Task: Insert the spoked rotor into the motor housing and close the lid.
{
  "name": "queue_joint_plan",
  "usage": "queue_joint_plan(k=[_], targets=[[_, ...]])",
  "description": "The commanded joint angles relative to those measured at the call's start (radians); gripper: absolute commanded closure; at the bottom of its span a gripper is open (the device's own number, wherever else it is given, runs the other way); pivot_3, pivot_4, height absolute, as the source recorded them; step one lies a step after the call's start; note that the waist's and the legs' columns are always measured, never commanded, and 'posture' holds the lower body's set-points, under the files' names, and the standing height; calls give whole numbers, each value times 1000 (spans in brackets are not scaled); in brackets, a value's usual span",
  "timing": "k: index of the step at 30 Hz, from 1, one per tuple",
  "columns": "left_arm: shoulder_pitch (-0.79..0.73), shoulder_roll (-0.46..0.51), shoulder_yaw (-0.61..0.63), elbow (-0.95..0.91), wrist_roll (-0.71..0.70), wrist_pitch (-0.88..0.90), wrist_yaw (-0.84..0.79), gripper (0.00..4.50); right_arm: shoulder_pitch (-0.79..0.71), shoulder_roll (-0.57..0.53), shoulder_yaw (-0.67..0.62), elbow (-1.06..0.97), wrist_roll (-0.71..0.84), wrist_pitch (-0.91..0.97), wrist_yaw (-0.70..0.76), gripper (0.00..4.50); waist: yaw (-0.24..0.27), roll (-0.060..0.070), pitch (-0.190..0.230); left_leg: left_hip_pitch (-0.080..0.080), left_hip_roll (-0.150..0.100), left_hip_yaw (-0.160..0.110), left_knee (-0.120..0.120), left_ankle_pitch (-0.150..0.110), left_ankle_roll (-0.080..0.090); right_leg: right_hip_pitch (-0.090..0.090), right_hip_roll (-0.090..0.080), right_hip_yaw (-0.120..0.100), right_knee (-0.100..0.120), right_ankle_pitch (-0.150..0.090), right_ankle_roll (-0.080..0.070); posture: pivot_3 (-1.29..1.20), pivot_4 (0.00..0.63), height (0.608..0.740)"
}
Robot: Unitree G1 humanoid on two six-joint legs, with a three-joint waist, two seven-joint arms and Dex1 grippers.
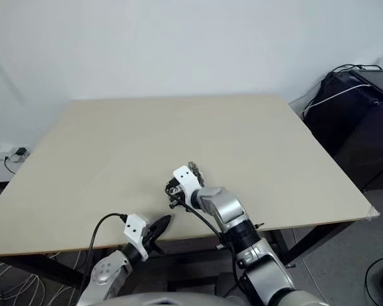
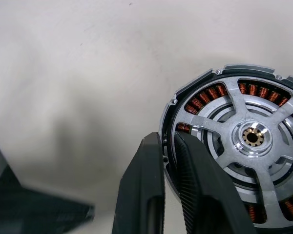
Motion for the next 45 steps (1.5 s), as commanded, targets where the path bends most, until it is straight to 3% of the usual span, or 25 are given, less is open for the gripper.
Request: queue_joint_plan(k=[1,6,10,15,18,22,26,29,33,40,45], targets=[[-8,0,-1,-33,-6,-5,2,4500,-24,-9,-57,21,-16,-16,-60,2826,0,4,2,-1,0,0,0,0,0,-1,-2,-1,0,0,0,0,0,740],[-7,3,-1,-36,-8,-1,-2,4500,-12,2,-40,-44,0,-19,-53,1218,1,6,4,-1,-1,1,-1,0,0,-3,-12,-13,0,0,0,0,0,740],[-7,5,-2,-37,-8,2,-5,4500,10,-7,-23,-182,74,15,35,1218,2,7,4,-2,-2,1,0,0,0,-4,-14,-16,0,0,0,0,0,740],[-10,7,-7,-37,-10,7,-9,4500,38,16,-120,-384,250,7,121,1218,-2,5,3,-2,-7,-1,1,4,6,-10,-10,-16,0,11,0,0,0,740],[-9,12,-10,-38,-11,11,-14,4500,42,44,-207,-450,303,-60,92,1785,3,3,2,-7,-6,-4,-3,1,1,-15,-6,-16,0,9,-3,0,0,740],[-9,14,-12,-38,-12,16,-20,4500,44,59,-289,-479,281,-202,-2,3093,14,3,2,-7,-4,-4,-6,-4,-3,-14,-2,-15,-1,6,-2,0,0,740],[-14,14,-12,-39,-12,23,-26,4500,62,-52,-236,-414,14,-454,-162,4429,14,3,2,-7,-4,-3,-6,-5,-4,-14,-1,-15,-2,4,-3,0,0,740],[-21,15,-11,-38,-11,25,-31,4500,97,-179,-161,-334,-150,-558,-202,4472,14,2,1,-4,-3,-1,-4,-5,-4,-12,-1,-14,-2,1,-7,0,0,740],[-23,18,-8,-40,-12,25,-33,4500,147,-273,-109,-291,-216,-565,-162,4472,8,3,1,-2,-3,2,-3,-4,-3,-9,0,-9,0,2,-7,0,0,740],[-19,24,-5,-43,-14,24,-36,4500,226,-343,-50,-310,-200,-489,-20,4472,12,2,1,0,-1,1,-2,-4,-3,-6,3,-7,0,1,-6,0,0,740],[-19,27,-6,-44,-14,25,-38,4500,264,-341,-22,-361,-84,-478,151,4472,14,2,2,0,-1,0,0,-5,-3,-5,3,-8,0,-1,-2,0,0,740]])
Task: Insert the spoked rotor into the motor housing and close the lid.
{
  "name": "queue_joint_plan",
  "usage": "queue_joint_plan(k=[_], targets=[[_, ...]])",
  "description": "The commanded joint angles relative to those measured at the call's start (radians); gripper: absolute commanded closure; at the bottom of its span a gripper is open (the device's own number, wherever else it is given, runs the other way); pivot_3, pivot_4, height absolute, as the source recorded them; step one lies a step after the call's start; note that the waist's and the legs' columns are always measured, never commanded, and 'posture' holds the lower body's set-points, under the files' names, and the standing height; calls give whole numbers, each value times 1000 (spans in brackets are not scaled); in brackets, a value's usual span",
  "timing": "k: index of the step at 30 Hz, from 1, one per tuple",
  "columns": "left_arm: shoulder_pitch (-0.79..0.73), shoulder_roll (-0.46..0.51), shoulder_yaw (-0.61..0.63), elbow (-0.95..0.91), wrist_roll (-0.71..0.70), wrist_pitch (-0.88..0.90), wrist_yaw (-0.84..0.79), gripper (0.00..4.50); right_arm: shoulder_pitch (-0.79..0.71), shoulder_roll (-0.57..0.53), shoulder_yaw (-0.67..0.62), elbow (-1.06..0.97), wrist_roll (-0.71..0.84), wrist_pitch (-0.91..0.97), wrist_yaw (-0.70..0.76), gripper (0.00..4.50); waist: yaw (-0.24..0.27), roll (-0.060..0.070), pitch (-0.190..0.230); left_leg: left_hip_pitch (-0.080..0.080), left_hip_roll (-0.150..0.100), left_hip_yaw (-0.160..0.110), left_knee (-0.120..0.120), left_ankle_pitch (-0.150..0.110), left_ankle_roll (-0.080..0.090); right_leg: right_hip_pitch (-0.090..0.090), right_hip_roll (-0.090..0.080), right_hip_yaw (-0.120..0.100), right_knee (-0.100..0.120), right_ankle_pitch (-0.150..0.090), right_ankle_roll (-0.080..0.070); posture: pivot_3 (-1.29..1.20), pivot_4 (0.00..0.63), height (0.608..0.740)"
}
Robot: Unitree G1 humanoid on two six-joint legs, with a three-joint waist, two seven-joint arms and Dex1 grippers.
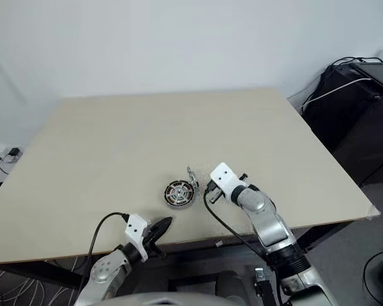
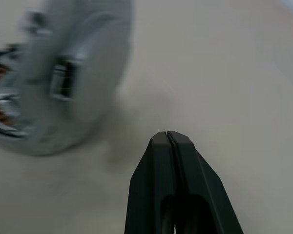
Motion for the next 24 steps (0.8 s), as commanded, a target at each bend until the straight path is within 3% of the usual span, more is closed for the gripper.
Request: queue_joint_plan(k=[1,6,24], targets=[[-7,5,2,-44,-14,-3,-6,4500,9,-4,15,-85,100,-15,136,4472,1,0,0,0,0,0,0,0,0,0,0,0,0,0,0,0,0,740],[-8,8,3,-45,-14,0,-7,4500,3,72,-5,-43,187,-36,172,4472,0,-1,0,1,1,-1,0,0,0,-2,0,-1,0,0,0,0,0,740],[-3,6,5,-52,-14,-1,-2,4500,-16,200,64,201,134,-84,126,4472,1,-2,-1,2,1,0,1,0,0,-3,0,0,0,3,-3,0,0,740]])
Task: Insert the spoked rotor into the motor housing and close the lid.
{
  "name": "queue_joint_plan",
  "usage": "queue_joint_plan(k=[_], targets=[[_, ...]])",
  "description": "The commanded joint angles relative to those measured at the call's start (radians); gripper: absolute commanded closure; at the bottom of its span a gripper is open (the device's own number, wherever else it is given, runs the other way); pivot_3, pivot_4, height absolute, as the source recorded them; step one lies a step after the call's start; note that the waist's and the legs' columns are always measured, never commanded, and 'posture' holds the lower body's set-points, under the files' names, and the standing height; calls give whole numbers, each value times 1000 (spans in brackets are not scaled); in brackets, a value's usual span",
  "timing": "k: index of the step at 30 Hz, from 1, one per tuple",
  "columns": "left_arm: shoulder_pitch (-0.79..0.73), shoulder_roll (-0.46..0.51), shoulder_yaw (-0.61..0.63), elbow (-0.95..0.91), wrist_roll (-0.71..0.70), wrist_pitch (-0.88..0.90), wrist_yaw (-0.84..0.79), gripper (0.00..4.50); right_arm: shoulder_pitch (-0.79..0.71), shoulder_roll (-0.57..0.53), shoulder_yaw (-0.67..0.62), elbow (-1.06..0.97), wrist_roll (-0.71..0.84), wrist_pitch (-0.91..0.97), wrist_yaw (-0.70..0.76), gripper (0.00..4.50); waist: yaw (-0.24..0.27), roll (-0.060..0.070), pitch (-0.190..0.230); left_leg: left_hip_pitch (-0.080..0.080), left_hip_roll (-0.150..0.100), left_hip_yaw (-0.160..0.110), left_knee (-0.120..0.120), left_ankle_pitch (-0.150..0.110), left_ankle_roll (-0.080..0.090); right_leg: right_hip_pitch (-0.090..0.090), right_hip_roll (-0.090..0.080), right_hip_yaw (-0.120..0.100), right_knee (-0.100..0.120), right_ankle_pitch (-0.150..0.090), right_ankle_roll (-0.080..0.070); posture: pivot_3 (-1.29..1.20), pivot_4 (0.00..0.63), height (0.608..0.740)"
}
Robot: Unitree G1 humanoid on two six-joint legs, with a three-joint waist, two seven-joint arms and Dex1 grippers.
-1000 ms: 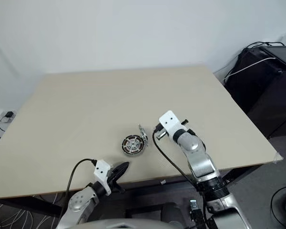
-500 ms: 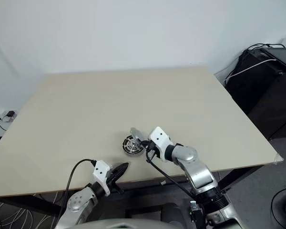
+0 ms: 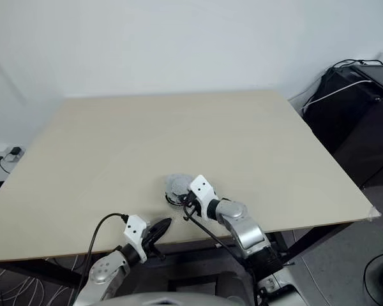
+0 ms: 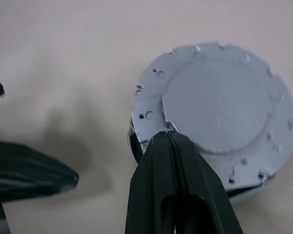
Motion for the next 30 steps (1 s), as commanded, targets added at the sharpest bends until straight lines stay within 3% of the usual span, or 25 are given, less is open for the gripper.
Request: queue_joint_plan(k=[1,6,11,14,25,26,30], targets=[[-11,-2,3,-48,-14,-3,2,4500,-3,10,14,-6,-5,-16,8,4472,-1,0,0,0,0,0,0,0,0,0,0,0,0,0,-1,0,0,740],[-9,-2,4,-45,-14,-5,2,4500,27,-28,29,-109,12,-21,53,4472,1,0,0,0,0,0,0,0,0,0,0,0,0,0,-1,0,0,740],[-6,-1,4,-39,-16,-9,-3,4500,72,-109,-10,-331,141,13,182,4472,1,0,0,-1,0,0,0,0,0,-1,0,0,0,-2,3,0,0,740],[-8,-2,2,-33,-16,-12,-7,4500,69,-148,-43,-370,171,-4,203,3910,1,-2,-1,0,0,0,0,0,0,-1,0,0,0,-2,4,0,0,740],[-19,-6,3,-12,-17,-39,-19,4500,-47,-86,-32,-19,50,-201,122,248,1,-3,-2,0,0,1,1,0,0,0,0,0,0,1,-1,0,0,740],[-18,-5,4,-12,-16,-42,-19,4500,-61,-72,-31,23,41,-219,117,39,0,-3,-2,0,0,1,1,0,0,0,0,0,0,2,-2,0,0,740],[-15,-4,7,-12,-15,-51,-15,4500,-113,-23,-42,165,15,-280,92,39,0,-3,-2,0,0,1,1,0,0,5,1,0,0,2,-2,0,0,740]])
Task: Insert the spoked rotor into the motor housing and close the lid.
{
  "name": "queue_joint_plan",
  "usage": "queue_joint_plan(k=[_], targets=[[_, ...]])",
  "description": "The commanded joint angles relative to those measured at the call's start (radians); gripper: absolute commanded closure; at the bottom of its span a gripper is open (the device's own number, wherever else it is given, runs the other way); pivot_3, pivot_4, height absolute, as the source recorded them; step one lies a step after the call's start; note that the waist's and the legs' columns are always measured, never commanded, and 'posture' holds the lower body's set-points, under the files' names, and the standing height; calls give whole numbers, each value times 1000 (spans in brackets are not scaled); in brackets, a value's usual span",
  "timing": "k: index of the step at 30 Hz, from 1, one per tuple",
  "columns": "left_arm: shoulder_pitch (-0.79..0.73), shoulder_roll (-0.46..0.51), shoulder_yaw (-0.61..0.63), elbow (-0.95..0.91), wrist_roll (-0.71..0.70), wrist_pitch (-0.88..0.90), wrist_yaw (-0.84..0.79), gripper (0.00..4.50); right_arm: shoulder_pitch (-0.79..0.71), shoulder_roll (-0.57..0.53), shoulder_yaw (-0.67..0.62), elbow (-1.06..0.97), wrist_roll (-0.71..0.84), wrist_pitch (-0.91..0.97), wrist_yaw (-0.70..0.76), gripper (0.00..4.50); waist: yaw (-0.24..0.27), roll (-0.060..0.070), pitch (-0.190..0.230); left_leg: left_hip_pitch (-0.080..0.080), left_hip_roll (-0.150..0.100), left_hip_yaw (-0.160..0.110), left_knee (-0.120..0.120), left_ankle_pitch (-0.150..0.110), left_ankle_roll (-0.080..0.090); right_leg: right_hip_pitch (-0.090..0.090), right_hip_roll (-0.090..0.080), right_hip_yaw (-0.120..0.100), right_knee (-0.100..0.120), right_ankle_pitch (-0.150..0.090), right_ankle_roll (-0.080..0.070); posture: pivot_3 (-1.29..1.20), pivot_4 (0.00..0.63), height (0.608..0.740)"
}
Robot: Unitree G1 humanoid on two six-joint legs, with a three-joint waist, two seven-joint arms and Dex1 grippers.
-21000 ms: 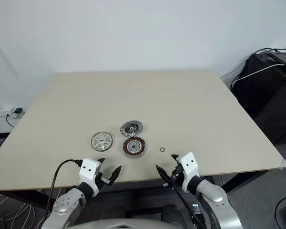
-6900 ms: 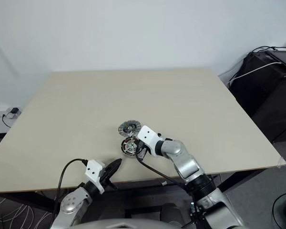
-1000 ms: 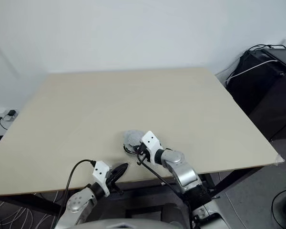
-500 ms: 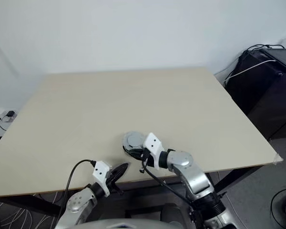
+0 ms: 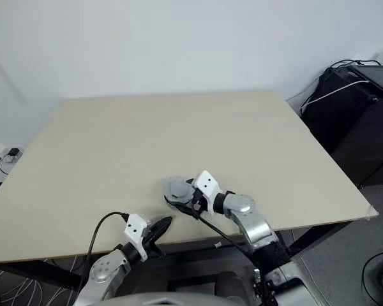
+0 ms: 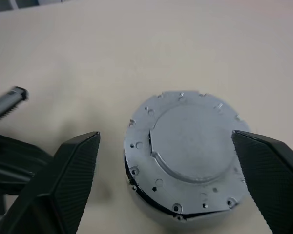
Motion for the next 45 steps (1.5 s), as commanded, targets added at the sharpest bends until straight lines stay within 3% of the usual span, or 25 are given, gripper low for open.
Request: queue_joint_plan(k=[1,14,26,31,45], targets=[[-6,0,8,-17,-15,-27,-5,4500,-60,32,-23,83,-14,-70,-20,39,0,0,0,0,0,0,0,0,0,0,0,0,0,0,0,0,0,740],[8,2,19,-31,-13,-30,5,4500,-157,66,-49,290,-44,-133,-22,39,-3,1,0,9,0,1,-1,0,0,3,0,1,0,0,0,0,0,740],[20,-1,19,-45,-11,-23,15,4500,-185,90,-48,341,-59,-145,16,39,-6,1,0,10,0,1,-1,0,0,4,0,2,0,0,0,0,0,740],[24,-1,15,-50,-11,-17,18,4500,-173,91,-56,325,-50,-131,29,1202,-6,1,0,10,0,1,-1,0,0,4,0,2,0,0,0,0,0,740],[19,-1,5,-62,-12,0,13,4500,-131,71,-36,254,-64,-26,37,1209,-2,2,0,10,0,1,-2,0,0,4,0,2,0,-1,0,0,0,740]])
